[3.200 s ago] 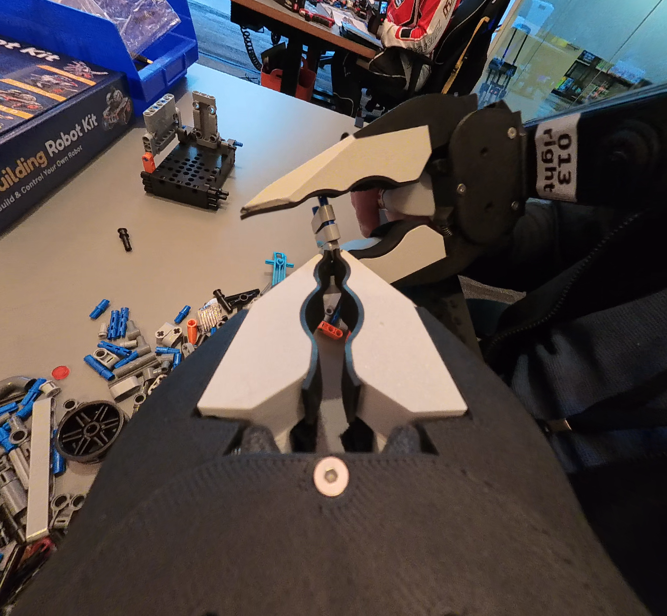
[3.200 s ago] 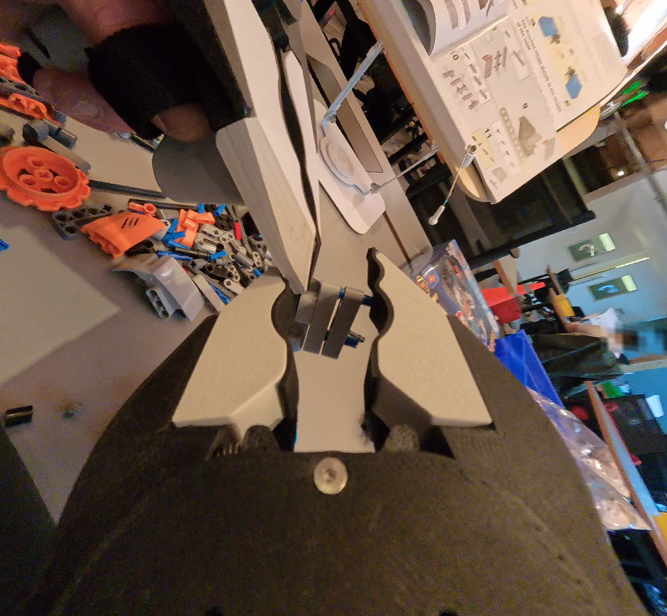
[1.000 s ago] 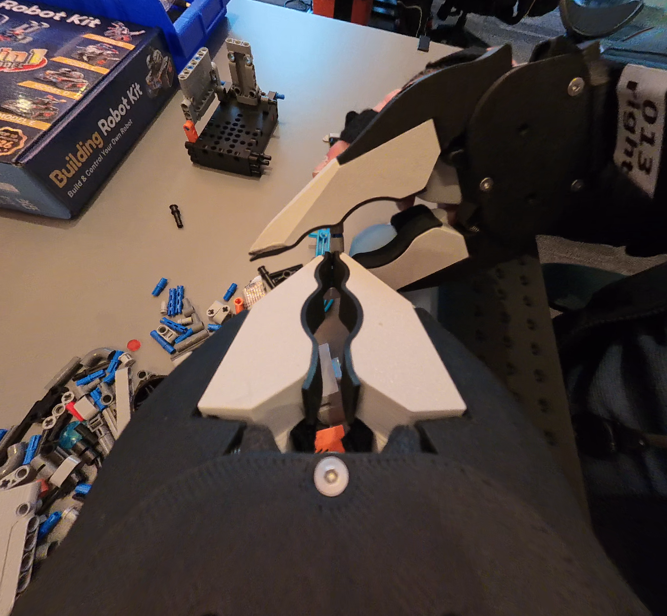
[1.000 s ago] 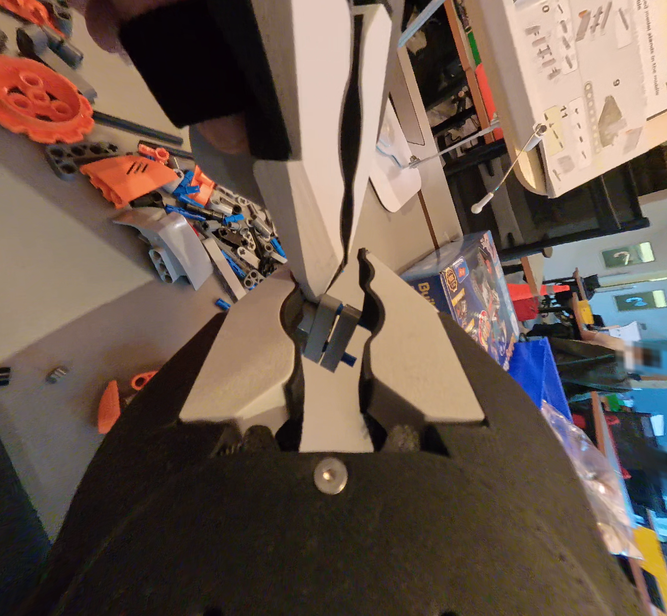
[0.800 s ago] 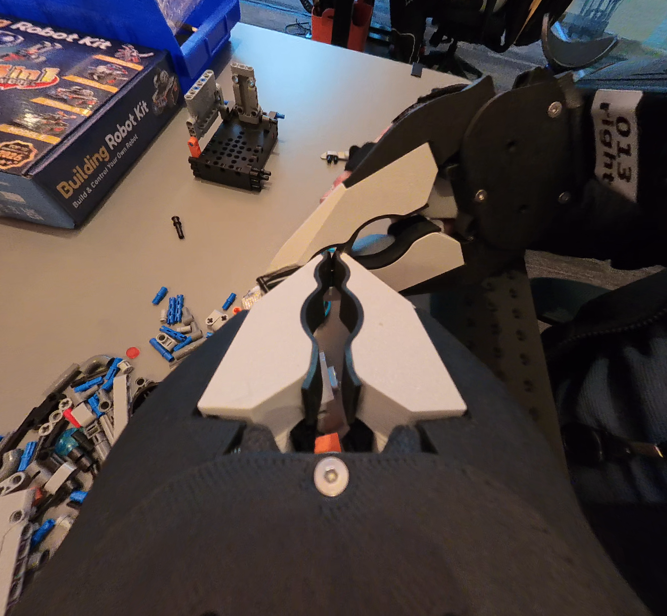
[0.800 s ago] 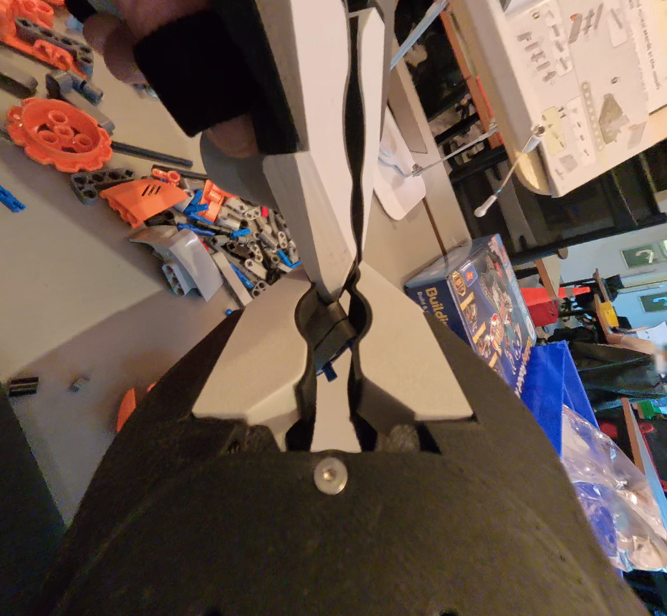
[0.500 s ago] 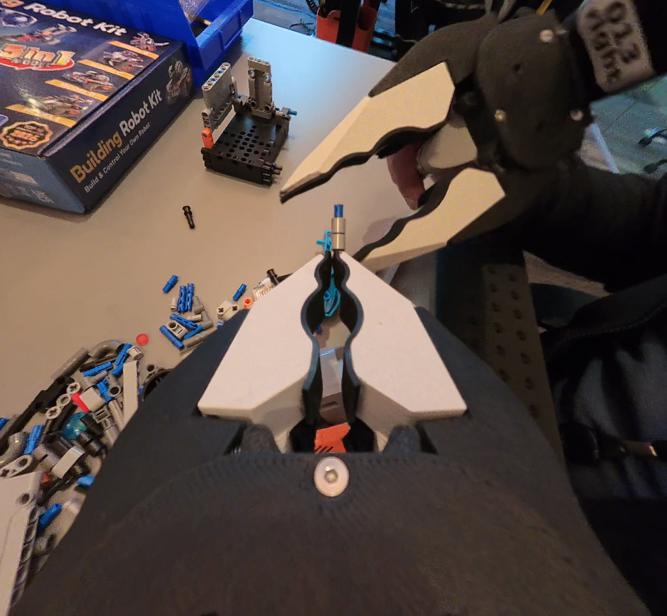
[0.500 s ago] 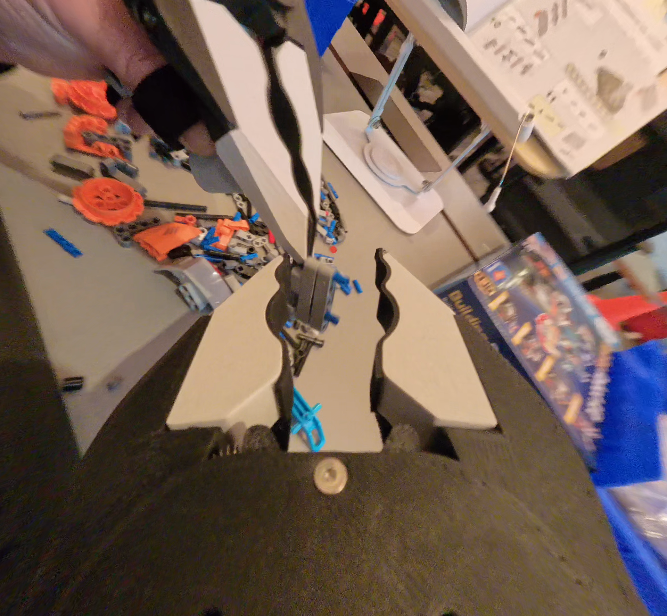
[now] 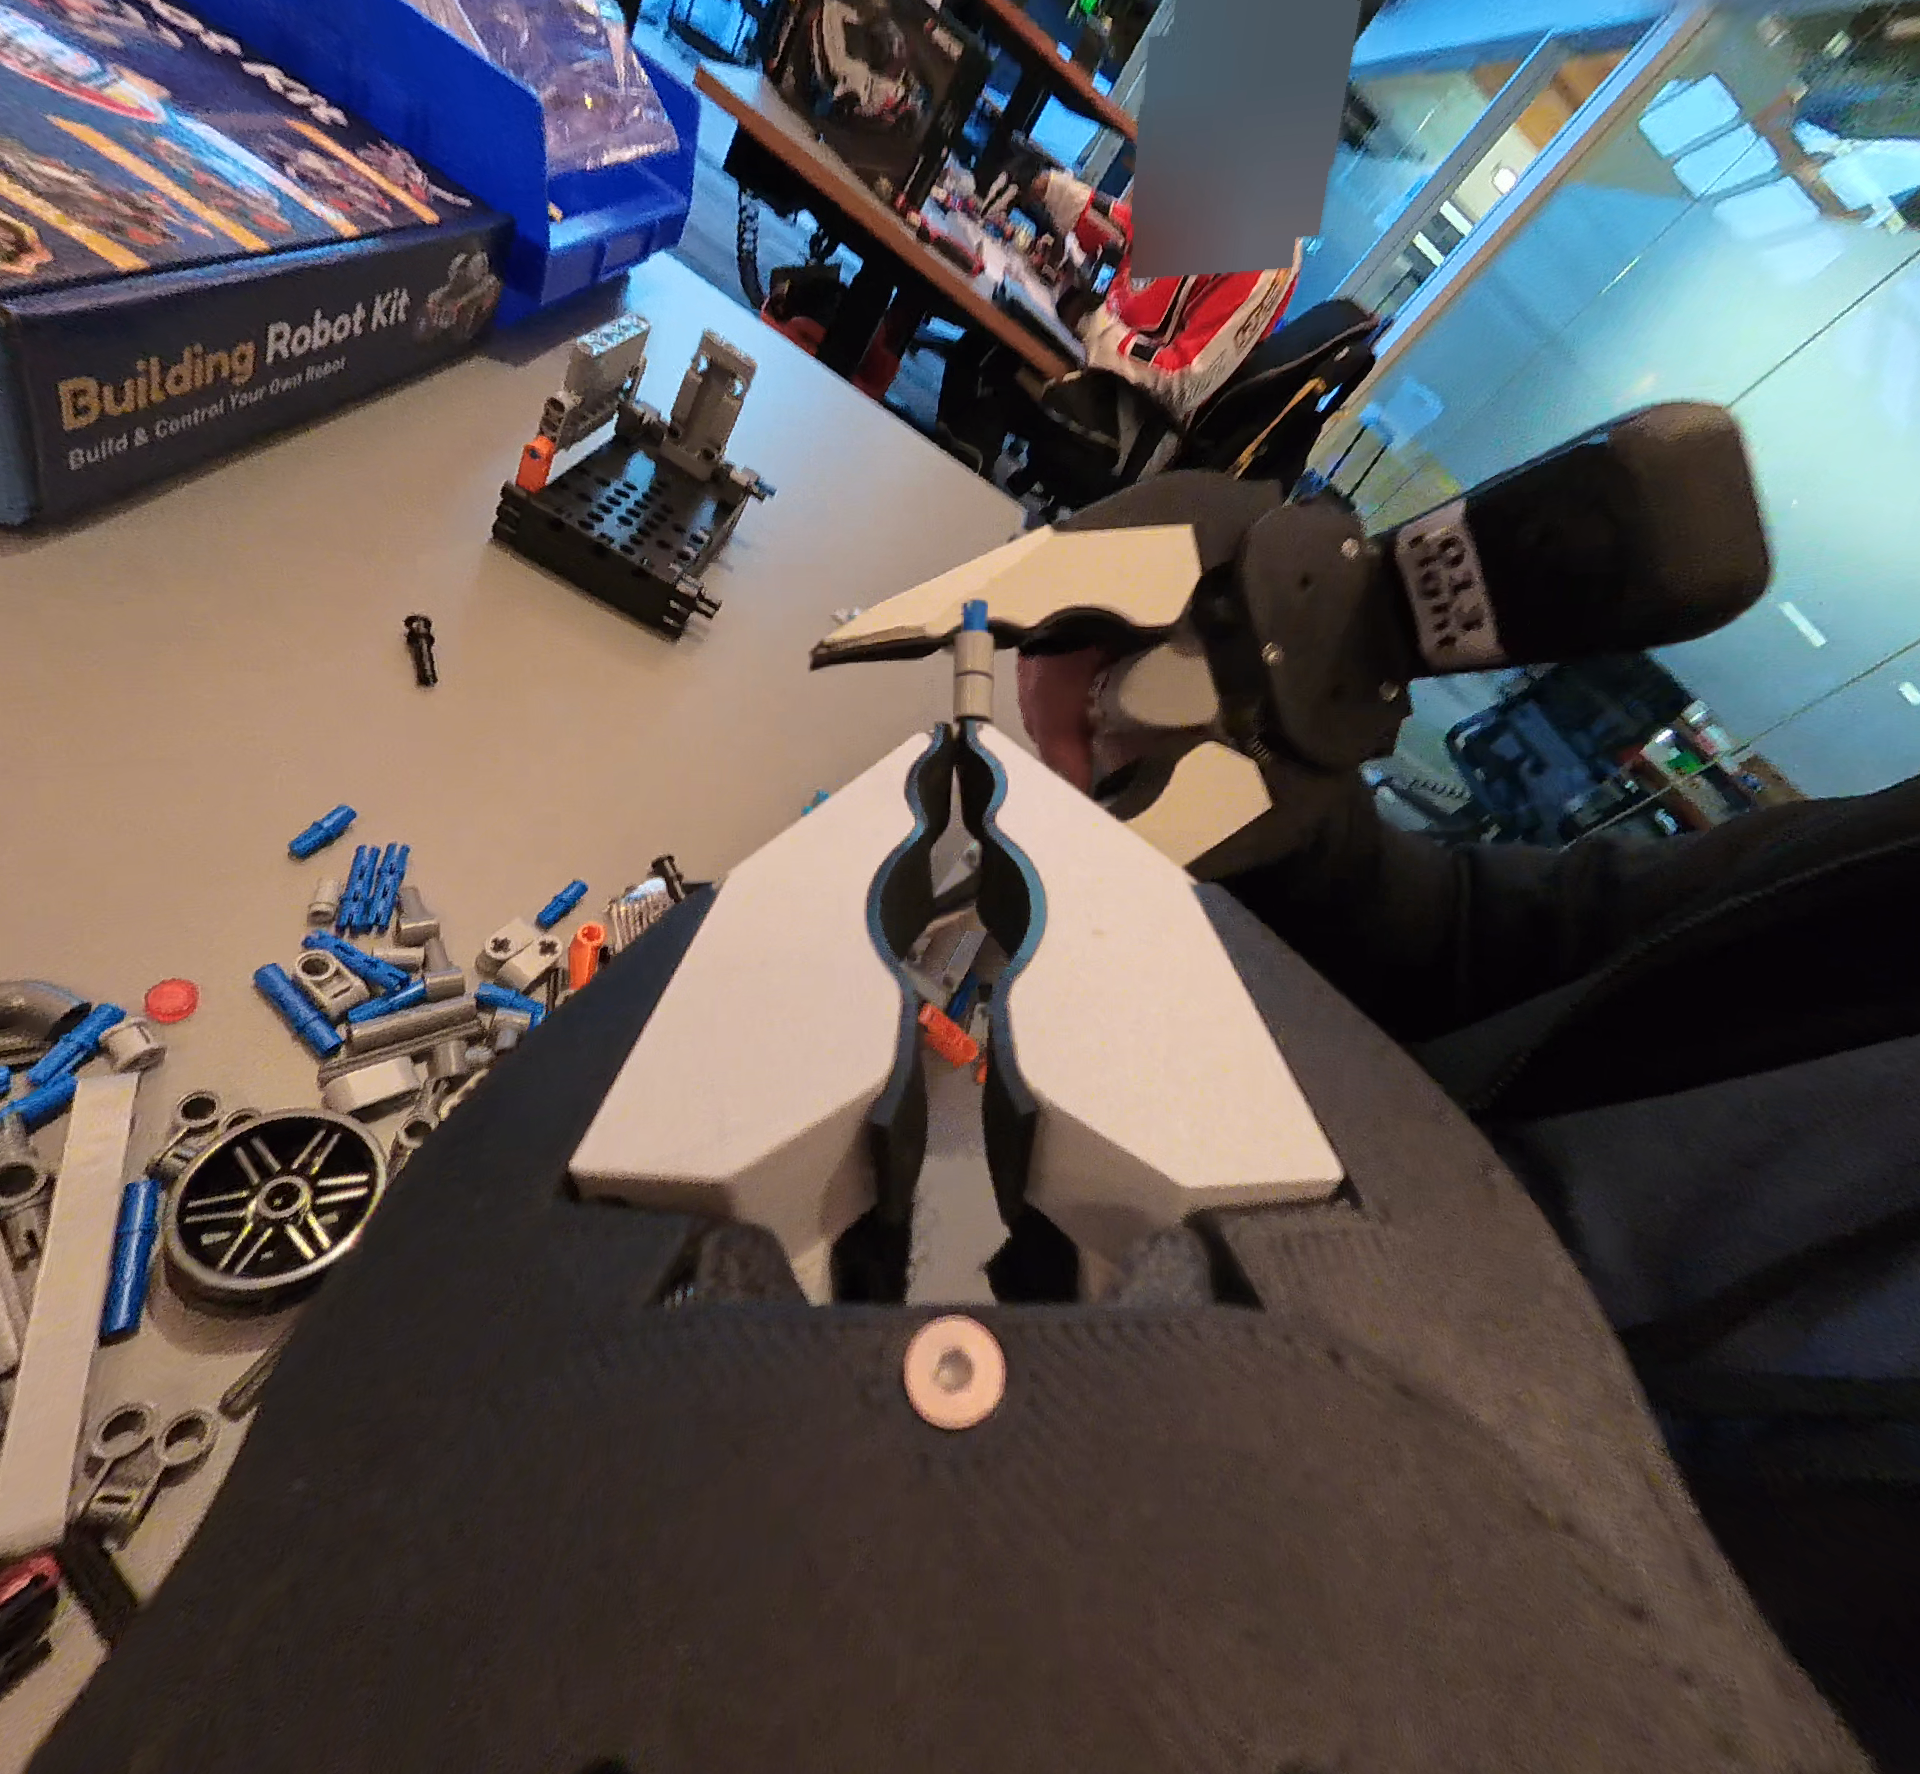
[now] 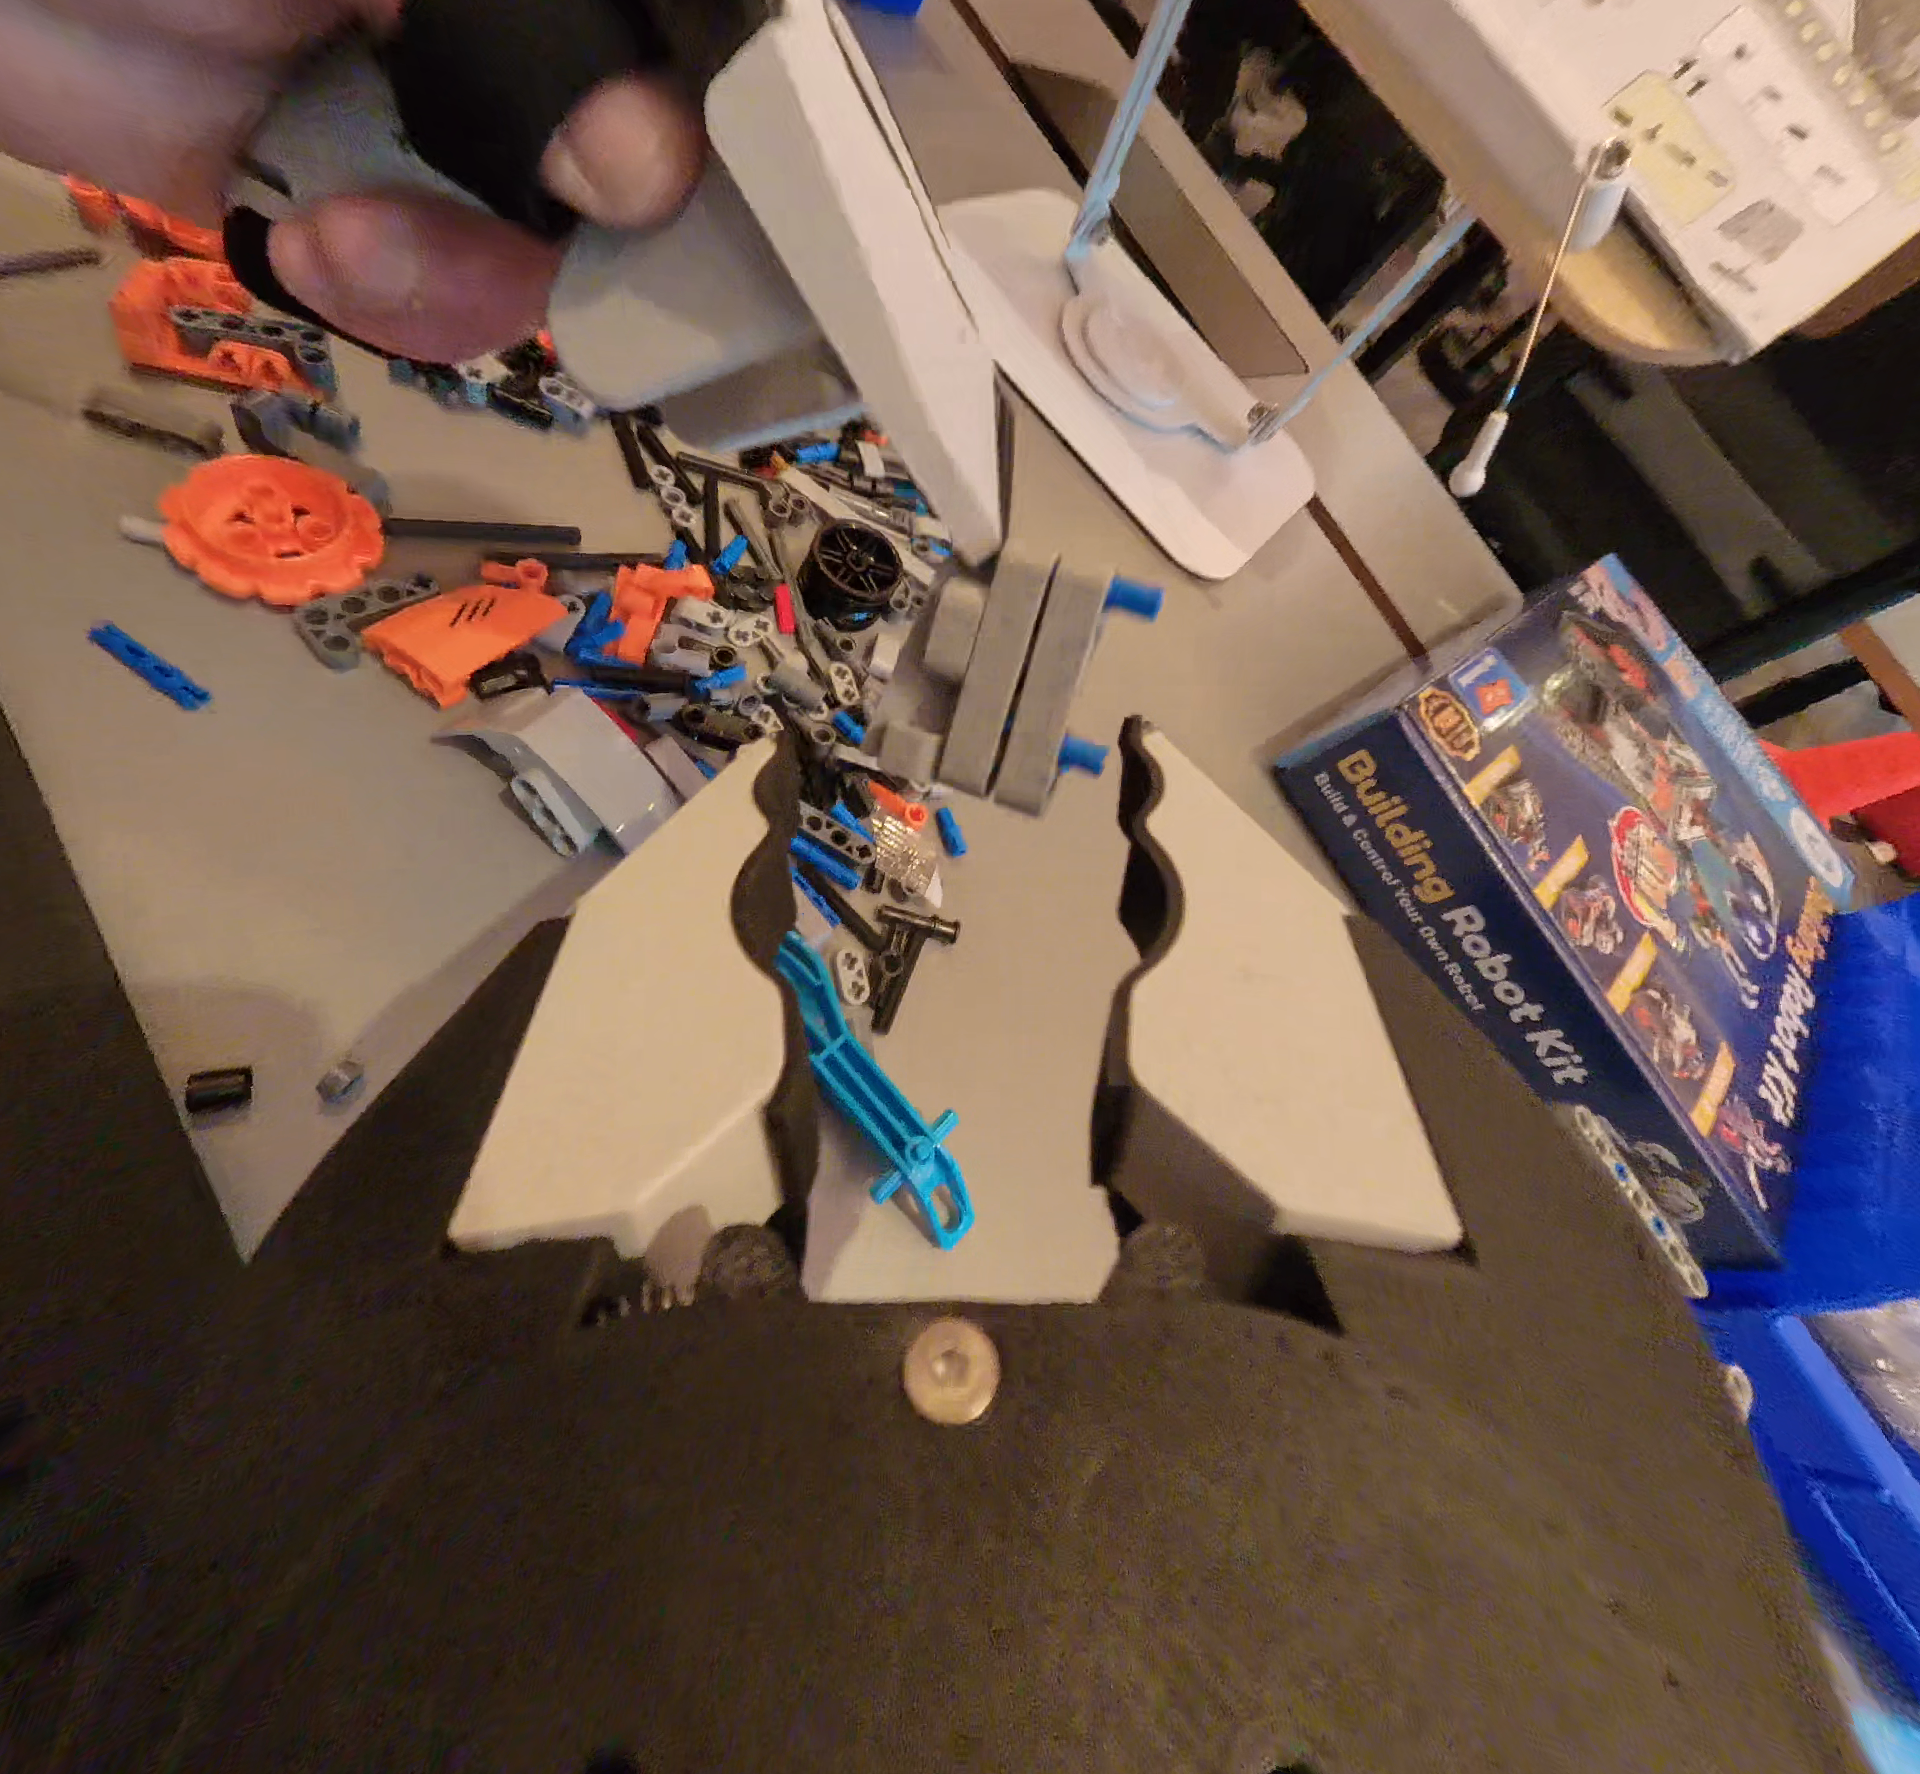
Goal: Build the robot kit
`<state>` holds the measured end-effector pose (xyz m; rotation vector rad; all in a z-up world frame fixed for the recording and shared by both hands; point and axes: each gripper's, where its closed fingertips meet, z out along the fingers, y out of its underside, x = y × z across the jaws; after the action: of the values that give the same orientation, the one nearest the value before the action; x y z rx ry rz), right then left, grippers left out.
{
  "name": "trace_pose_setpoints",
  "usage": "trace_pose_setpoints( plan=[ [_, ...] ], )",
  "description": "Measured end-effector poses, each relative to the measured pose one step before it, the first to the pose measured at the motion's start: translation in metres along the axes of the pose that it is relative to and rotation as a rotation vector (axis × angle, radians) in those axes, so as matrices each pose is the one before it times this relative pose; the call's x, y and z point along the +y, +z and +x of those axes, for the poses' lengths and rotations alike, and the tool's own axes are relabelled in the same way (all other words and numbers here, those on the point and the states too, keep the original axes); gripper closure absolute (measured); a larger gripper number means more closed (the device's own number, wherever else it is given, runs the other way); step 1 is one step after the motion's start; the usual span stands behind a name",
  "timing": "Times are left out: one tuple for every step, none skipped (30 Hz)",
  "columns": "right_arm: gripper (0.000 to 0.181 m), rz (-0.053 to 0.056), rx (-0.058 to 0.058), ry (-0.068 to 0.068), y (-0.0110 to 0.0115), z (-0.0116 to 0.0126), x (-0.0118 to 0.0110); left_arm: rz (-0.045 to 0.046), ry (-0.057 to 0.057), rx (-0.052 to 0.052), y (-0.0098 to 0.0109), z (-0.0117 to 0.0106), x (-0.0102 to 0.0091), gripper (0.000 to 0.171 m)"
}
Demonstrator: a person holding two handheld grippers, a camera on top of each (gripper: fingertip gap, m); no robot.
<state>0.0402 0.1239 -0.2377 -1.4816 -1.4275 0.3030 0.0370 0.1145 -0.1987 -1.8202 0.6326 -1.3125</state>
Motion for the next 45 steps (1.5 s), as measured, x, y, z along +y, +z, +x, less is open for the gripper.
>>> trace_pose_setpoints(
  plan=[
    [0.122, -0.0100, 0.0104, 0.0093, 0.00126, 0.00090, 0.00081, 0.02530, -0.0132, 0.0144, -0.00116, 0.00171, -0.00349, 0.171],
    [0.124, -0.0054, 0.0201, 0.0076, 0.00122, 0.00171, -0.00078, 0.00972, -0.0100, 0.0076, 0.00028, 0.00094, -0.00101, 0.171],
    [0.126, 0.0096, 0.0193, -0.0018, 0.00064, 0.00060, -0.00354, -0.00669, 0.0100, -0.0127, 0.00153, -0.00121, 0.00190, 0.171],
    [0.130, 0.0007, 0.0092, -0.0128, 0.00059, -0.00124, -0.00231, -0.00510, 0.0102, -0.0068, 0.00193, 0.00000, 0.00186, 0.171],
    [0.139, -0.0140, 0.0153, -0.0198, 0.00113, 0.00037, 0.00137, 0.00294, -0.0033, 0.0088, 0.00093, 0.00202, -0.00004, 0.171],
    [0.139, -0.0122, 0.0154, -0.0147, 0.00074, 0.00163, 0.00210, -0.00494, 0.0010, 0.0028, 0.00087, 0.00075, 0.00079, 0.171],
    [0.140, -0.0101, -0.0011, 0.0043, -0.00004, 0.00007, 0.00097, 0.00233, 0.0048, -0.0062, 0.00036, -0.00058, -0.00018, 0.171],
    [0.141, -0.0003, 0.0052, 0.0043, -0.00086, 0.00099, -0.00083, 0.01124, -0.0044, 0.0082, -0.00005, 0.00140, -0.00161, 0.171],
    [0.141, 0.0018, 0.0150, -0.0083, -0.00090, 0.00209, -0.00059, 0.00346, -0.0096, 0.0164, 0.00049, 0.00260, -0.00091, 0.171],
    [0.142, -0.0095, 0.0119, -0.0094, -0.00027, 0.00140, 0.00083, 0.00284, 0.0063, -0.0039, 0.00066, 0.00076, -0.00023, 0.171],
    [0.142, -0.0048, 0.0062, -0.0002, -0.00035, 0.00083, 0.00038, 0.00555, 0.0129, -0.0057, 0.00072, 0.00098, -0.00036, 0.171],
    [0.143, -0.0017, -0.0067, 0.0015, -0.00075, -0.00081, 0.00023, 0.00095, 0.0039, 0.0075, 0.00055, 0.00206, 0.00017, 0.171],
    [0.144, -0.0032, -0.0073, -0.0016, -0.00080, -0.00061, 0.00046, 0.00135, 0.0027, 0.0050, 0.00054, 0.00128, 0.00026, 0.171],
    [0.144, -0.0076, -0.0014, -0.0028, 0.00032, -0.00053, 0.00070, -0.00208, 0.0079, -0.0079, 0.00009, -0.00050, 0.00041, 0.171],
    [0.145, -0.0070, -0.0084, -0.0007, 0.00066, -0.00137, 0.00063, -0.00255, 0.0204, -0.0119, -0.00057, -0.00139, 0.00039, 0.171],
    [0.145, 0.0058, -0.0156, 0.0067, 0.00037, -0.00098, -0.00042, 0.00092, 0.0116, 0.0019, -0.00069, 0.00037, -0.00007, 0.171],
    [0.145, 0.0080, -0.0239, 0.0253, 0.00091, -0.00093, -0.00014, -0.00204, 0.0052, 0.0057, -0.00041, 0.00100, -0.00017, 0.170],
    [0.145, 0.0077, -0.0145, 0.0264, 0.00028, 0.00070, -0.00017, -0.01460, 0.0170, 0.0093, 0.00012, 0.00287, 0.00072, 0.160],
    [0.145, 0.0067, -0.0108, 0.0061, -0.00141, -0.00019, -0.00136, -0.03065, 0.0328, -0.0119, 0.00075, 0.00092, 0.00253, 0.147],
    [0.144, -0.0037, -0.0097, -0.0039, -0.00063, -0.00166, -0.00025, -0.02241, 0.0455, -0.0342, 0.00030, -0.00192, 0.00121, 0.135],
    [0.144, -0.0072, 0.0058, -0.0194, 0.00138, -0.00108, 0.00090, -0.02613, 0.0422, -0.0183, 0.00070, 0.00028, 0.00176, 0.130],
    [0.143, -0.0038, 0.0109, -0.0429, 0.00063, -0.00193, -0.00042, -0.03115, 0.0206, 0.0052, 0.00168, 0.00316, 0.00290, 0.130],
    [0.143, 0.0095, 0.0114, -0.0459, -0.00122, -0.00227, -0.00384, -0.01977, 0.0083, -0.0019, 0.00176, 0.00137, 0.00234, 0.138],
    [0.143, 0.0065, 0.0066, -0.0205, -0.00089, -0.00154, -0.00345, -0.02272, 0.0253, -0.0240, 0.00188, -0.00158, 0.00399, 0.155],
    [0.143, 0.0015, 0.0031, -0.0124, 0.00010, -0.00115, -0.00145, -0.02430, 0.0208, -0.0154, 0.00232, -0.00042, 0.00450, 0.167],
    [0.143, -0.0045, 0.0157, -0.0192, -0.00020, 0.00074, 0.00039, 0.00306, -0.0061, -0.0048, 0.00051, -0.00010, -0.00026, 0.167],
    [0.142, 0.0206, 0.0252, -0.0134, -0.00197, 0.00271, -0.00326, 0.02647, -0.0163, 0.0178, -0.00146, 0.00201, -0.00406, 0.168],
    [0.142, 0.0288, 0.0210, 0.0051, -0.00257, 0.00330, -0.00491, 0.03337, -0.0319, 0.0241, -0.00184, 0.00225, -0.00525, 0.168],
    [0.141, 0.0155, 0.0201, 0.0080, -0.00191, 0.00375, -0.00253, 0.03123, -0.0333, 0.0154, -0.00058, 0.00071, -0.00399, 0.168],
    [0.141, -0.0041, 0.0263, 0.0050, -0.00107, 0.00438, 0.00131, 0.03320, -0.0263, 0.0034, -0.00054, -0.00133, -0.00305, 0.168],
    [0.139, -0.0084, 0.0203, 0.0070, -0.00046, 0.00335, 0.00199, 0.02783, -0.0295, 0.0150, -0.00043, -0.00011, -0.00233, 0.168],
    [0.140, -0.0142, 0.0111, 0.0124, -0.00017, 0.00207, 0.00252, 0.03578, -0.0338, 0.0171, -0.00113, 0.00001, -0.00404, 0.168],
    [0.151, -0.0119, 0.0135, 0.0068, -0.00043, 0.00230, 0.00196, 0.02899, -0.0223, 0.0100, -0.00092, -0.00018, -0.00361, 0.168],
    [0.153, -0.0031, 0.0103, 0.0043, -0.00068, 0.00210, 0.00050, 0.00145, -0.0052, 0.0060, 0.00070, 0.00014, 0.00052, 0.168],
    [0.157, 0.0019, -0.0044, 0.0000, -0.00080, -0.00049, -0.00055, -0.00511, -0.0001, 0.0070, 0.00185, 0.00128, 0.00185, 0.168],
    [0.161, -0.0032, 0.0099, -0.0175, -0.00007, 0.00019, 0.00008, 0.00713, -0.0069, 0.0029, 0.00104, 0.00126, -0.00026, 0.168],
    [0.161, -0.0069, 0.0252, -0.0194, -0.00004, 0.00223, 0.00027, -0.00374, 0.0068, -0.0065, 0.00075, 0.00013, 0.00028, 0.168],
    [0.154, -0.0051, 0.0220, 0.0002, -0.00007, 0.00267, -0.00011, 0.00293, 0.0204, -0.0211, -0.00039, -0.00151, -0.00108, 0.168],
    [0.148, -0.0038, 0.0006, 0.0070, 0.00018, 0.00040, 0.00007, -0.00190, 0.0105, -0.0130, 0.00006, -0.00067, 0.00011, 0.168],
    [0.148, -0.0067, -0.0006, -0.0066, 0.00070, -0.00056, 0.00095, -0.00205, -0.0001, -0.0112, 0.00049, -0.00104, 0.00050, 0.168],
    [0.150, -0.0103, 0.0101, -0.0142, 0.00061, 0.00019, 0.00081, 0.00788, 0.0032, -0.0106, 0.00064, -0.00073, -0.00037, 0.168],
    [0.154, -0.0073, 0.0072, -0.0116, -0.00014, -0.00058, -0.00040, 0.00563, 0.0019, 0.0003, 0.00062, 0.00096, -0.00072, 0.168],
    [0.156, -0.0085, 0.0082, -0.0131, 0.00028, -0.00023, 0.00031, -0.00350, 0.0079, -0.0100, 0.00019, -0.00028, 0.00028, 0.168],
    [0.158, -0.0108, 0.0041, -0.0049, 0.00066, 0.00057, 0.00180, -0.00386, 0.0083, -0.0113, 0.00042, -0.00082, 0.00114, 0.168],
    [0.165, -0.0121, 0.0024, 0.0046, 0.00031, 0.00110, 0.00227, 0.00010, -0.0061, 0.0002, 0.00063, -0.00025, 0.00113, 0.168]
  ],
)
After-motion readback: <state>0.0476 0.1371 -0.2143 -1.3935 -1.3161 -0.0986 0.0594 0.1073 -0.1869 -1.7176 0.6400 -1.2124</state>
